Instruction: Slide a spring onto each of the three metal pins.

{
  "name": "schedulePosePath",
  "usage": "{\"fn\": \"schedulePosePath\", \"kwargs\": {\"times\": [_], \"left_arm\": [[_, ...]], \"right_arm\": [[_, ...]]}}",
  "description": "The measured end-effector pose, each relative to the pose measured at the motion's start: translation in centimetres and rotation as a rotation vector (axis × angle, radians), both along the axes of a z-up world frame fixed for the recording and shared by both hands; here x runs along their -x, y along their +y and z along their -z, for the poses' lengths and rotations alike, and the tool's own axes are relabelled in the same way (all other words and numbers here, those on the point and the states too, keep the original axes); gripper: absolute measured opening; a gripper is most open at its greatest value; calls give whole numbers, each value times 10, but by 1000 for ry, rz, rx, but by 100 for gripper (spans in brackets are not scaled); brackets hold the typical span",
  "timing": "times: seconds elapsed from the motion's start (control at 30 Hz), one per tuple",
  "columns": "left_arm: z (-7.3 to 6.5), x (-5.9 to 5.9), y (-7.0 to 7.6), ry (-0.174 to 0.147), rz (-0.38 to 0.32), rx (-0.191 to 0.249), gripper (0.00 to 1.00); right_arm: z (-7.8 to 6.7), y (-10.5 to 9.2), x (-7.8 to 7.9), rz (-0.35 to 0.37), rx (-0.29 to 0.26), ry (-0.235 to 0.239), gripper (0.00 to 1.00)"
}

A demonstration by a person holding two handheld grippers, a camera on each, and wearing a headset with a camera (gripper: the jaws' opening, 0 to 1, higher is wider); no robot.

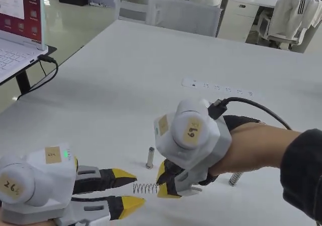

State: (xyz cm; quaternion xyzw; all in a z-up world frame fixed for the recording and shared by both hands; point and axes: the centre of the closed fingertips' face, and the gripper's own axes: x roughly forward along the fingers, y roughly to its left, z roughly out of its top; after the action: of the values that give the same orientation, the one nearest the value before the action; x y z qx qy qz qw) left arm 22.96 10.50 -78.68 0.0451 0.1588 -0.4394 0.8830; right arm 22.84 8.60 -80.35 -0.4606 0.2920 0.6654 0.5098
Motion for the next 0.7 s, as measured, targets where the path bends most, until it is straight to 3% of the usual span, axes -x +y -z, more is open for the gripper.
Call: {"fn": "schedulePosePath", "kwargs": {"times": [0.4, 0.7], "left_arm": [[-1, 1, 0, -7, 2, -6, 5], [0, 1, 1, -9, 2, -11, 4]], "right_arm": [[-3, 1, 2, -31, -6, -15, 8], [-3, 1, -1, -40, -11, -29, 9]]}}
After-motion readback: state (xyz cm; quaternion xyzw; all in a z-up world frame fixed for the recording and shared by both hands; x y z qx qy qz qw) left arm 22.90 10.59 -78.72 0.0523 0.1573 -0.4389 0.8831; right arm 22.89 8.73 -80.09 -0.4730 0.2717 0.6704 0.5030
